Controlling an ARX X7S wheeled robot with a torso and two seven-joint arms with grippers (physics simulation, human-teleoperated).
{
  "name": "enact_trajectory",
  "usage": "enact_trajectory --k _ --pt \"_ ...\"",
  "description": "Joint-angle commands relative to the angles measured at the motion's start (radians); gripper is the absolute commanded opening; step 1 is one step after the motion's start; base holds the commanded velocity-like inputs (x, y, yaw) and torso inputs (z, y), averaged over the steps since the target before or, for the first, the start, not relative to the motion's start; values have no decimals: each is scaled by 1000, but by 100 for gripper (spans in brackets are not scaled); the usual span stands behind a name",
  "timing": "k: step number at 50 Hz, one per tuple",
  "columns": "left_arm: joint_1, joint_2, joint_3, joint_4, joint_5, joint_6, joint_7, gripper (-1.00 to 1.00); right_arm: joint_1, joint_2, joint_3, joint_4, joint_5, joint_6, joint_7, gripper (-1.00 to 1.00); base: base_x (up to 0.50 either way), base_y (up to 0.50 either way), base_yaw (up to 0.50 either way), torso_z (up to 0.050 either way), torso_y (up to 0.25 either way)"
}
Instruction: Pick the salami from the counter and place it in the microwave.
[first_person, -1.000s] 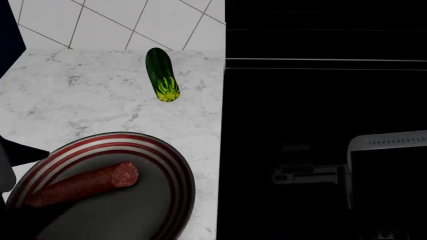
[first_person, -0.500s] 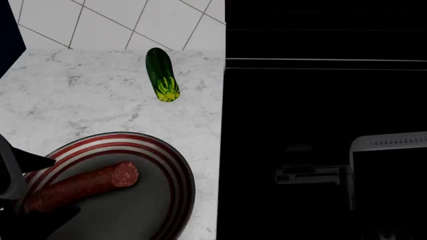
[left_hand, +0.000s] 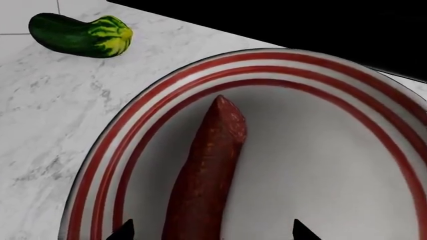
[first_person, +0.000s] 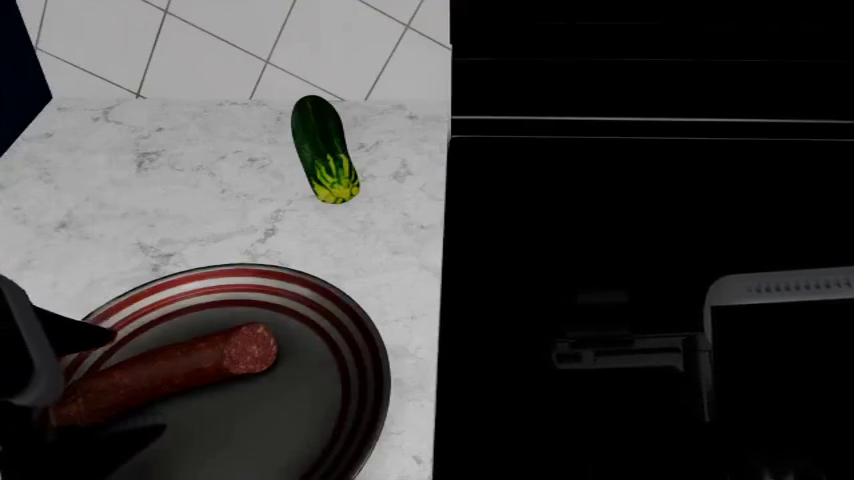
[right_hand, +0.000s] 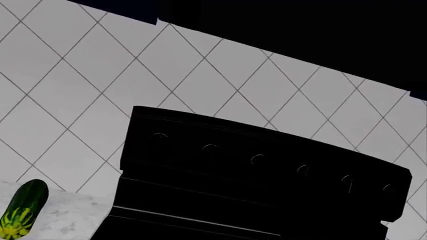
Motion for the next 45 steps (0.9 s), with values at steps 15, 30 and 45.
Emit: enact_trajectory --k 15,30,45 --pt "15 14 25 -47 24 30 -1 100 -10 4 7 -2 6 -6 6 100 0 0 0 0 0" --pt "22 20 33 -66 31 41 -5 100 -9 6 3 0 7 -5 9 100 0 0 0 0 0" --pt "20 23 29 -72 29 49 -10 -100 -7 8 -6 11 6 -13 9 100 1 0 0 0 0"
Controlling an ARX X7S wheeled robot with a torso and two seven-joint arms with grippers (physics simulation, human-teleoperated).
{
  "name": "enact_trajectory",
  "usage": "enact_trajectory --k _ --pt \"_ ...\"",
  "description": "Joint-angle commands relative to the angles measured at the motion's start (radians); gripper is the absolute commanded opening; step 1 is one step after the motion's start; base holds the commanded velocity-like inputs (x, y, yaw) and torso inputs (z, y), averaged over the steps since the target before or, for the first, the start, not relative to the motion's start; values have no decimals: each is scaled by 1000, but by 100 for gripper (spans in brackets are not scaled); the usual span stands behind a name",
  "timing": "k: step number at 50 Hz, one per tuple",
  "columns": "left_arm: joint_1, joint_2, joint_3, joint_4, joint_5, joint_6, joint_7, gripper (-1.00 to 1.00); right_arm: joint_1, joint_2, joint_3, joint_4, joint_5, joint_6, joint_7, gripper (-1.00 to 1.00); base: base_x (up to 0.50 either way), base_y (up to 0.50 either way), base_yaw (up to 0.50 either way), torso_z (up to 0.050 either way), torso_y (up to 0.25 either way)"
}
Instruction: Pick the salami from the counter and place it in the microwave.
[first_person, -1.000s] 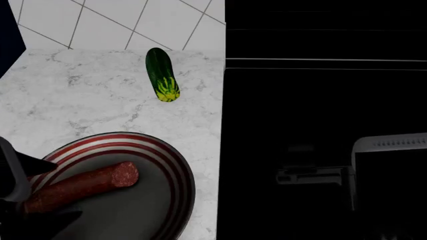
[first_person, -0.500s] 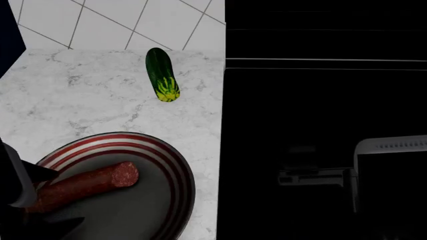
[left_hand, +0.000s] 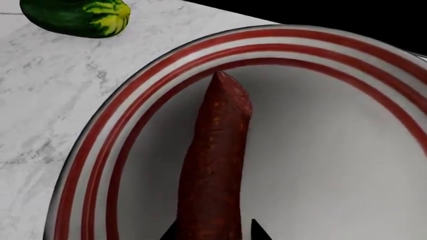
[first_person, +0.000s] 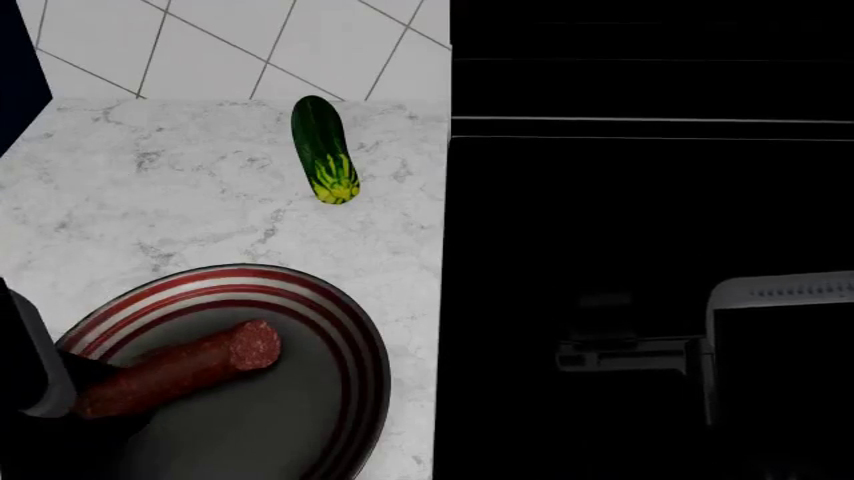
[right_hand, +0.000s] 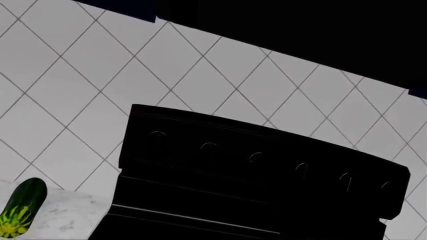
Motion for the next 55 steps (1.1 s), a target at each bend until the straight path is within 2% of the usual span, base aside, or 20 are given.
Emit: enact_trajectory --k 1,13,32,45,55 --pt "6 6 0 -7 1 3 -7 -100 3 1 -6 7 0 -4 0 100 0 0 0 0 0" --pt "6 3 -14 1 -11 10 -8 -100 -4 3 3 -8 8 3 6 100 0 0 0 0 0" --pt "46 31 -194 114 -140 16 -145 -100 0 5 11 -20 18 1 9 100 0 0 0 0 0" --pt "124 90 -345 187 -260 -26 -325 -100 -5 8 19 -23 19 -10 12 100 0 0 0 0 0" --pt "114 161 -409 205 -291 -78 -491 -100 -5 7 21 -26 23 -7 17 100 0 0 0 0 0"
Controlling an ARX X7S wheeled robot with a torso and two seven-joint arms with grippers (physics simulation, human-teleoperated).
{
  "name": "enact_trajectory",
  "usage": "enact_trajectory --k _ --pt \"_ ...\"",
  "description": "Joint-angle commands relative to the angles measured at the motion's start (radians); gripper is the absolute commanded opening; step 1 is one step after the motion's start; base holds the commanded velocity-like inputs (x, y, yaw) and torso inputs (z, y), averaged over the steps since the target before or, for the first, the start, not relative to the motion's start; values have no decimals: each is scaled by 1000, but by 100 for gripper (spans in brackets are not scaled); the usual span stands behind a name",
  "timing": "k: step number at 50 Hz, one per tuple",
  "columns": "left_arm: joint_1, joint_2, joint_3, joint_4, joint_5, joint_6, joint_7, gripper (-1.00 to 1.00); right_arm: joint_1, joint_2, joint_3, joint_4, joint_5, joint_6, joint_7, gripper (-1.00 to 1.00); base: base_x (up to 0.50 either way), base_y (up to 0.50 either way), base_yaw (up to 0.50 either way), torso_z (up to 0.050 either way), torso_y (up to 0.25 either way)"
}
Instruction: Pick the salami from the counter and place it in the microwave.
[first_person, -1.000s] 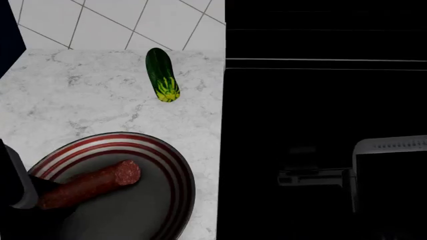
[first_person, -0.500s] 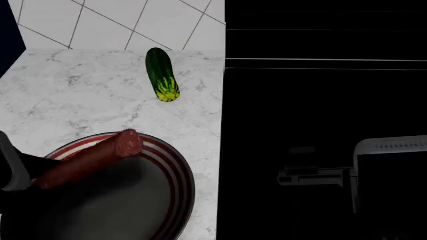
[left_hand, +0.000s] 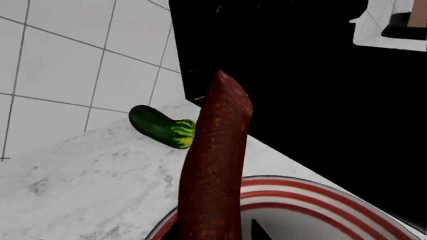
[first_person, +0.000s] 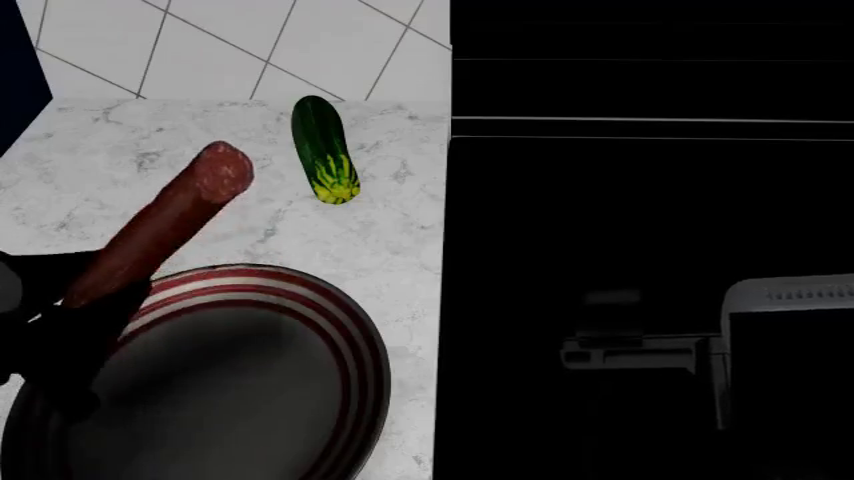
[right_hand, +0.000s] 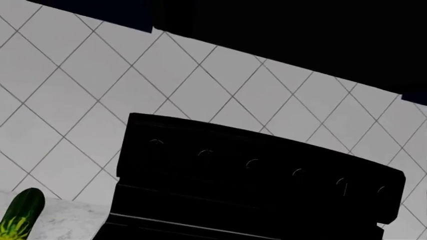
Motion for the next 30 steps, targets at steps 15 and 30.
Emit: enact_trajectory --k 15,30 --pt "121 57 -197 190 -230 -59 -149 -100 26 4 -10 -7 11 22 5 100 0 0 0 0 0" --pt "105 37 -242 233 -325 -74 -112 -100 54 6 -20 -22 21 57 15 100 0 0 0 0 0"
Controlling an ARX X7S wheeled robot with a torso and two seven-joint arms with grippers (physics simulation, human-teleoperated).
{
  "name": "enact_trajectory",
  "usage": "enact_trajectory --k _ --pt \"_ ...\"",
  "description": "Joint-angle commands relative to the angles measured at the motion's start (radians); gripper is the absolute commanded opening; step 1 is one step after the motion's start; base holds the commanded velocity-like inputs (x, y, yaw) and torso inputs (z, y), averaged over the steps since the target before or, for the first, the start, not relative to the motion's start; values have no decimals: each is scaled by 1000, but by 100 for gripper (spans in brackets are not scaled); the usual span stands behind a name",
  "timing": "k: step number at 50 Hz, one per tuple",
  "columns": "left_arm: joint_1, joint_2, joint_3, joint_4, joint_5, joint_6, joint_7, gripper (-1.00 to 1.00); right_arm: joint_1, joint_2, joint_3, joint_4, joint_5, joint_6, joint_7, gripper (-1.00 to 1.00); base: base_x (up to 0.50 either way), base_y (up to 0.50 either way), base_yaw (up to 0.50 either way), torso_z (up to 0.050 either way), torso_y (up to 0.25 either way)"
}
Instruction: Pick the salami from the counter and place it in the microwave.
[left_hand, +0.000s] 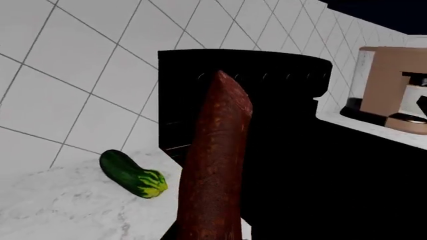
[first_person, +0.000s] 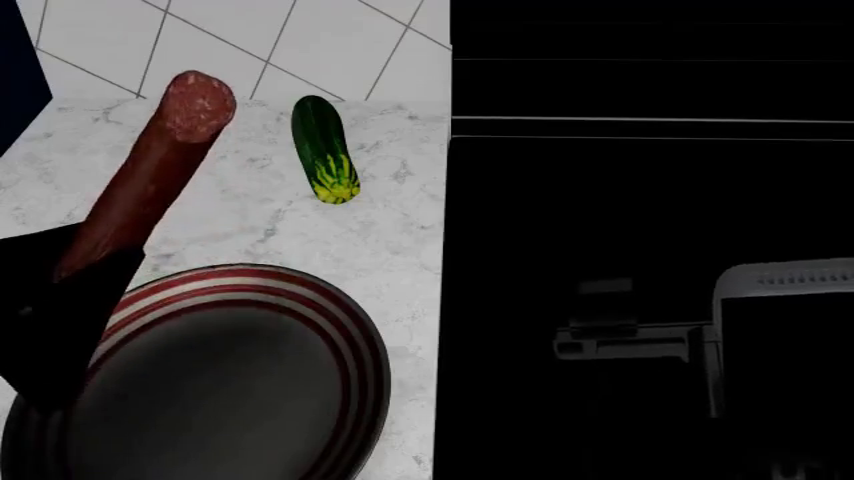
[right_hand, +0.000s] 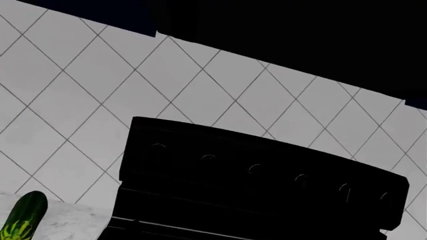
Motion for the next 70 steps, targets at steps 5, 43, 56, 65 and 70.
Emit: enact_trajectory --k 5,43,56,65,70 --pt "22 -13 -29 44 -56 7 15 -100 13 2 -1 -20 10 25 9 100 0 0 0 0 0" --pt "27 -6 6 68 -42 16 11 -100 -66 2 55 -32 29 -35 16 100 -138 -88 0 0 0" --pt "24 -4 13 68 -43 17 9 -100 -82 5 68 -39 36 -41 19 100 1 -500 0 0 0" --pt "27 -8 11 78 -52 14 6 -100 -81 8 72 -51 44 -29 25 100 1 -500 0 0 0" --pt "30 -8 13 80 -51 18 9 -100 -83 11 74 -59 47 -22 29 100 1 -500 0 0 0"
